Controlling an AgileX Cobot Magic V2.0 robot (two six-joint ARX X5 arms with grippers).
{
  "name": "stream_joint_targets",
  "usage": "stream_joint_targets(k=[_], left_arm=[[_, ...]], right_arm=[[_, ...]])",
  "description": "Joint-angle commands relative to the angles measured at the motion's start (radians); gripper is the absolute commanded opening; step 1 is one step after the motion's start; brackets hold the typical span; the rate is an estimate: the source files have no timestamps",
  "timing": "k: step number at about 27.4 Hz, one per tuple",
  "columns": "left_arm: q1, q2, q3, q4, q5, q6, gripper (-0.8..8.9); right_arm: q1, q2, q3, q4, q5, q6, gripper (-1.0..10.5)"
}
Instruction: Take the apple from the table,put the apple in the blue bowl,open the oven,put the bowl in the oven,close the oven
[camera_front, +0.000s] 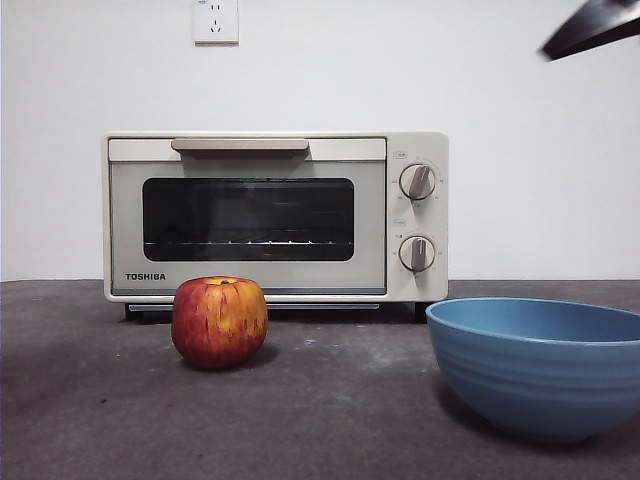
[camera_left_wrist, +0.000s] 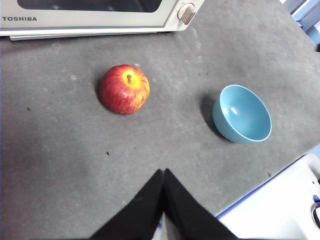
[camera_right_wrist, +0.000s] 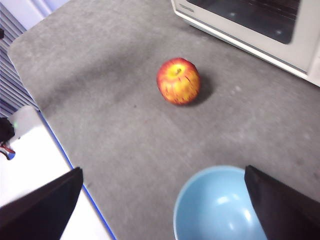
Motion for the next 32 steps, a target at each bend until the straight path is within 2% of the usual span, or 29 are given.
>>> stream_joint_targets(k=[1,8,13,16,22,27,32], left_arm=[[-0.003,0.007,0.023,0.01,0.004,0.012,0.07],[-0.003,0.007,0.023,0.01,0.004,0.012,0.07],[-0.003,0.007,0.023,0.01,0.003,0.012,0.07],[-0.003,0.007,0.023,0.01,0.003,0.012,0.07],[-0.003,0.007,0.023,0.01,0.003,0.012,0.07],[-0.003,0.007,0.023,0.01,0.003,0.012,0.07],[-0.003,0.007,0.023,0.007,0.003,0.012,0.07]], right_arm=[[0.048,0.067,0.018,0.077,0.008,0.056,5.2],[0.184,0.311,0.077,0.279,0.128,0.111,5.2],[0.243,0.529,0.216,0.295,0.216,0.11,5.2],[0.278,0.721,0.349,0.292,0.247,0.111,5.2],[0.3,0.97,0.502,0.292,0.315,0.119,5.2],[0.3,1.056,0.527,0.301,0.365,0.118,5.2],[0.3,1.128,0.527,0.344,0.372,0.13,5.2]])
